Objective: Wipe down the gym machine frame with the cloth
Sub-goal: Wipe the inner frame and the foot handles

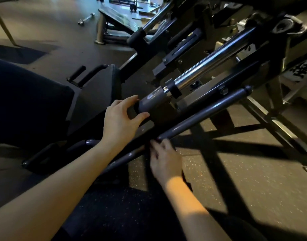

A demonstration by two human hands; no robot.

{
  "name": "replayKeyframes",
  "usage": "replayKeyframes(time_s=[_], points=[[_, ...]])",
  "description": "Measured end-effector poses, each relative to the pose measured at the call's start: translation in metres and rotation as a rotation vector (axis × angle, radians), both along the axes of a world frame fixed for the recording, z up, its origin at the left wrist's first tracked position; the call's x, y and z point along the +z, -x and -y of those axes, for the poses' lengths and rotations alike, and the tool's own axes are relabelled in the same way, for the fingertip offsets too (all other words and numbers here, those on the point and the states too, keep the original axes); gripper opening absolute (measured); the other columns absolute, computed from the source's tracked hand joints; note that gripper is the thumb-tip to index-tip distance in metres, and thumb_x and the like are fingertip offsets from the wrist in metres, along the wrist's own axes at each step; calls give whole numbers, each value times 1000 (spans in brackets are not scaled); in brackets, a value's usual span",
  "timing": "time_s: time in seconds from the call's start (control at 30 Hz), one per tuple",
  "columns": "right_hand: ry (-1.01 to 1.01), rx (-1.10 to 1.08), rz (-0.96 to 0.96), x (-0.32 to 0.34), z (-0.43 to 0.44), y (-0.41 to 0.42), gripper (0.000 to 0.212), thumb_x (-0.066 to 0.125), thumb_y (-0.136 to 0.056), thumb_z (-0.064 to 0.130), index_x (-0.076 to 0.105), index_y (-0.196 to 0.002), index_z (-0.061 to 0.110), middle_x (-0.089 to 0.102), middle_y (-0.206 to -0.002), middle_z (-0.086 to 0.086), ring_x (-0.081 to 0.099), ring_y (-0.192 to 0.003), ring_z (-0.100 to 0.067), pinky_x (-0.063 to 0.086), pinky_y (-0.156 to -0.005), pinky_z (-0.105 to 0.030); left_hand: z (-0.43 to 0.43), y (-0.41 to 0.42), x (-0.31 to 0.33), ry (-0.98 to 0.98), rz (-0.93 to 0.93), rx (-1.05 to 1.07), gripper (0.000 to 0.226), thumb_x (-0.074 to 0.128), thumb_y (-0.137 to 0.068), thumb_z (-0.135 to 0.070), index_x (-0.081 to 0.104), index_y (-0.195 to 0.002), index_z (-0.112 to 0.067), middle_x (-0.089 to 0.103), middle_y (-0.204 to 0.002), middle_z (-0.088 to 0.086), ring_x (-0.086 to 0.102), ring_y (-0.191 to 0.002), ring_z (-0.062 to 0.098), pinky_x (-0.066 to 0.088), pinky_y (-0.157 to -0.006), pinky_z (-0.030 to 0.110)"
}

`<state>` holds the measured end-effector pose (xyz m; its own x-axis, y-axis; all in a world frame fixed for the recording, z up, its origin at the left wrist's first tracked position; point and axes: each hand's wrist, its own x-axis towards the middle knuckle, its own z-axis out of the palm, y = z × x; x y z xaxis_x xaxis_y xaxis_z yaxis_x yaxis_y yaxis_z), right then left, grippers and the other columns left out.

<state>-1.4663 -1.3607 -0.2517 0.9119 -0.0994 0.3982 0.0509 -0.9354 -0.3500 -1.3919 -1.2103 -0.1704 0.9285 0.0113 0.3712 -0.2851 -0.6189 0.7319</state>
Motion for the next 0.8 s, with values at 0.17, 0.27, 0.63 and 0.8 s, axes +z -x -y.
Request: replayKeyframes(time_s=[0.17, 0.27, 0.63, 0.8], points=[[52, 27, -133, 18, -3, 1, 36, 51, -104, 37, 58, -139, 32, 56, -127, 6, 65, -100, -12, 51, -86, -27, -5, -4, 1, -39, 35, -16, 60, 74, -83, -55, 57, -138, -39, 59, -117, -8, 55, -111, 17, 50, -99, 46], [-3, -150, 128, 56, 49, -8, 34, 55, -98, 34, 69, -127, 23, 63, -111, -2, 67, -88, -22, 57, -81, -39, -5, -6, -3, -21, 47, -6, 58, 74, -82, -58, 59, -136, -40, 59, -112, -9, 56, -108, 17, 51, -97, 45], [175, 9, -154, 29, -21, -7, 25, 53, -103, 36, 67, -122, 29, 62, -109, 3, 68, -85, -15, 41, -67, -24, -3, -2, -1, 16, 25, -29, 59, 74, -86, -50, 56, -140, -36, 60, -118, -9, 56, -109, 10, 51, -99, 41], [245, -169, -30, 66, 48, -4, 36, 49, -102, 40, 61, -134, 30, 61, -109, 1, 66, -86, -17, 53, -77, -34, -15, 14, -12, 91, -12, 0, 58, 75, -89, -42, 54, -142, -39, 55, -118, -12, 52, -109, 4, 43, -94, 26]])
